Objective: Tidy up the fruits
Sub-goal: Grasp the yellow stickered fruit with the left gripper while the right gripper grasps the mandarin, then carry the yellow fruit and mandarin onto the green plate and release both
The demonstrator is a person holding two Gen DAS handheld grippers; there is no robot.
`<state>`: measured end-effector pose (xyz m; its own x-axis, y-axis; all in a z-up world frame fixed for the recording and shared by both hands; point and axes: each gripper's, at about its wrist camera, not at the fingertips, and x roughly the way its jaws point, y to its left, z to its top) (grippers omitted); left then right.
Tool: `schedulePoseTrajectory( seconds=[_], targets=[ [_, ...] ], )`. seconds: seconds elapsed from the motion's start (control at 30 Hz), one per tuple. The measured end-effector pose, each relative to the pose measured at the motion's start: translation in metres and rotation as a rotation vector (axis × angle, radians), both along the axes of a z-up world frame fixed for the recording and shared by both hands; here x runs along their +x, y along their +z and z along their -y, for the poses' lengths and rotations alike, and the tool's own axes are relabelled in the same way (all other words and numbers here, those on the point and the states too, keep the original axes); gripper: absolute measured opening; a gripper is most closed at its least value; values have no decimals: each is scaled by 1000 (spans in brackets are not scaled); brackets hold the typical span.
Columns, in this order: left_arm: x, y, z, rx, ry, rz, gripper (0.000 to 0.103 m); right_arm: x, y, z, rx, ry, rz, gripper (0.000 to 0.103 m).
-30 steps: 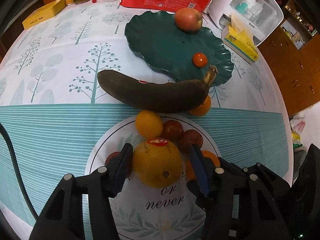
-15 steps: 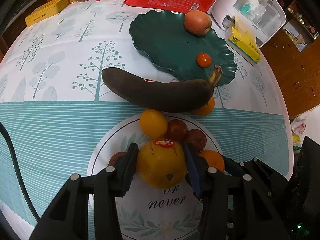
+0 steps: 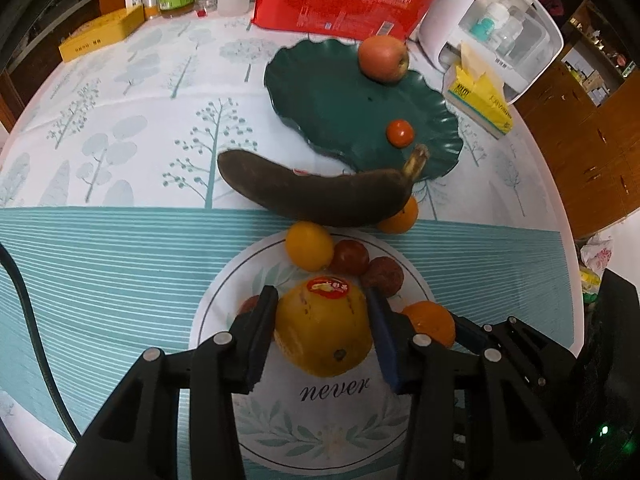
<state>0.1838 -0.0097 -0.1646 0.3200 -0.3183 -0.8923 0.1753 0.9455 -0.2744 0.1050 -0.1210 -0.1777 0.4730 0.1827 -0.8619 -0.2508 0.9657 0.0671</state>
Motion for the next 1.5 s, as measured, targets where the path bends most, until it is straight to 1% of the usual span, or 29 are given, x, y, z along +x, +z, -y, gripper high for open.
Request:
schedulePoseTrajectory(
  seconds=[0.2, 0.4, 0.6, 0.77, 0.9, 1.07, 1.2, 1.3, 1.5],
  targets=[
    [-4, 31, -10, -14, 17, 64, 44, -2, 15, 8, -7, -20, 22, 45],
    [-1, 63, -16, -16, 31, 141, 44, 3, 37, 19, -14, -39, 66, 45],
    [13, 94, -18, -21, 38, 216, 44, 16, 60, 34, -30, -65, 124, 45],
    [34, 110, -16, -29, 50, 261, 44, 31, 71, 45, -41, -84, 152, 45],
    [53, 123, -10, -29, 40, 295, 44, 46, 78, 55, -27, -106, 165, 45],
    [78, 129, 0, -24, 18, 319, 44, 71, 83, 62, -38, -112, 189, 45],
    [100, 126, 9, -22, 0, 320, 44, 91, 81, 69, -54, -135, 195, 45],
    [116, 115, 18, -16, -13, 302, 44, 105, 75, 76, -47, -155, 184, 45],
    [138, 78, 31, -16, -17, 222, 44, 123, 52, 84, -38, -187, 143, 45]
  ],
)
